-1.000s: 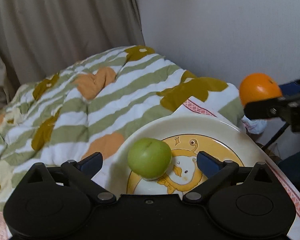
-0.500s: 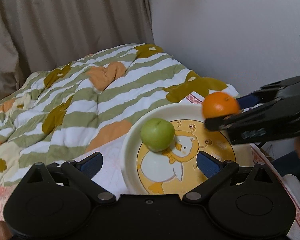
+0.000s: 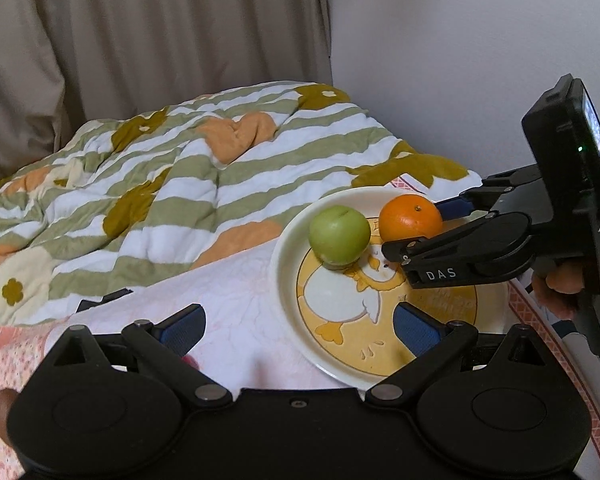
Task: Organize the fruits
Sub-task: 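Lower both fruits into the bowl and open both tools, then grasp the large brown apple with the left tool while the right tool grasps a tangerine, then carry the brown apple and tangerine with both tools over the cream bowl, then lower both fruits into the bowl and open both tools, then withdraw both tools from the bowl back over the table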
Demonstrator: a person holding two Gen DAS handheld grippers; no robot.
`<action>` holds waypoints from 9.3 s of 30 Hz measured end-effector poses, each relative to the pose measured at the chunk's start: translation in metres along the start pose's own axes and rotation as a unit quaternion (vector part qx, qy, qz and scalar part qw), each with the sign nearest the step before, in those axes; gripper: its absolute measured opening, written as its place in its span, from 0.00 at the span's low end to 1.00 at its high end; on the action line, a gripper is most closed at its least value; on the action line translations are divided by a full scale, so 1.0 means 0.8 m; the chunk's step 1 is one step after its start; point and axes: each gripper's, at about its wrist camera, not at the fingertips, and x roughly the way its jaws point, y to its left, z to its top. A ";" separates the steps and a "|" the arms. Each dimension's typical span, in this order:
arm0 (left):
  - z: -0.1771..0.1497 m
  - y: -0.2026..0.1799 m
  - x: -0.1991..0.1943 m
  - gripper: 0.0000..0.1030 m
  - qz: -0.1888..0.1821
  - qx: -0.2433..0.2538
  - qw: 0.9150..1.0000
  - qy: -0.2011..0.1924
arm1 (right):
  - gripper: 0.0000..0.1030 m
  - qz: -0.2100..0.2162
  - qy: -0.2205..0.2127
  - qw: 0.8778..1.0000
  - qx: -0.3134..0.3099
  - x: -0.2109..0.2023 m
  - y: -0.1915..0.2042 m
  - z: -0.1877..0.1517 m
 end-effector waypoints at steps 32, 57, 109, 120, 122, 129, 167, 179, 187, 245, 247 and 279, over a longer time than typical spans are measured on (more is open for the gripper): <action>-0.085 -0.009 -0.225 0.99 0.097 -0.069 0.988 -0.102 | 1.00 -0.020 -0.077 0.995 0.057 -0.266 0.047 -0.046; -0.170 0.191 -0.238 0.99 0.027 -0.006 0.997 -0.077 | 1.00 -0.090 -0.032 0.983 0.159 -0.282 0.273 -0.083; -0.175 0.212 -0.055 0.76 -0.047 0.058 0.997 0.022 | 0.69 -0.142 0.078 0.958 0.234 -0.146 0.305 -0.154; -0.194 0.208 -0.077 0.76 -0.060 0.048 0.997 0.031 | 0.51 -0.146 0.069 0.960 0.229 -0.148 0.309 -0.151; -0.198 0.206 -0.085 0.76 -0.064 0.046 0.997 0.028 | 0.51 -0.144 0.065 0.961 0.228 -0.152 0.311 -0.149; -0.200 0.199 -0.122 0.76 -0.079 0.032 0.996 0.008 | 0.51 -0.146 0.044 0.964 0.219 -0.181 0.318 -0.137; -0.055 -0.051 -0.159 0.76 0.000 -0.072 0.993 -0.092 | 0.51 -0.038 -0.049 0.994 0.090 -0.278 0.049 -0.083; -0.007 -0.050 -0.045 0.76 -0.016 -0.044 0.998 -0.048 | 0.51 -0.055 -0.029 0.989 0.133 -0.203 -0.011 -0.050; 0.005 -0.050 0.027 0.76 -0.023 -0.022 0.999 -0.009 | 0.51 -0.062 -0.011 0.986 0.156 -0.155 -0.026 -0.040; -0.036 -0.006 -0.090 1.00 0.042 -0.074 0.996 -0.034 | 0.99 -0.021 -0.015 0.999 0.024 -0.117 0.017 -0.048; -0.039 -0.009 -0.104 1.00 0.044 -0.075 0.995 -0.042 | 0.99 -0.026 -0.018 0.999 0.027 -0.135 0.018 -0.049; -0.169 0.081 -0.286 1.00 0.159 -0.132 0.976 -0.074 | 1.00 0.006 -0.062 0.994 0.087 -0.307 0.140 -0.082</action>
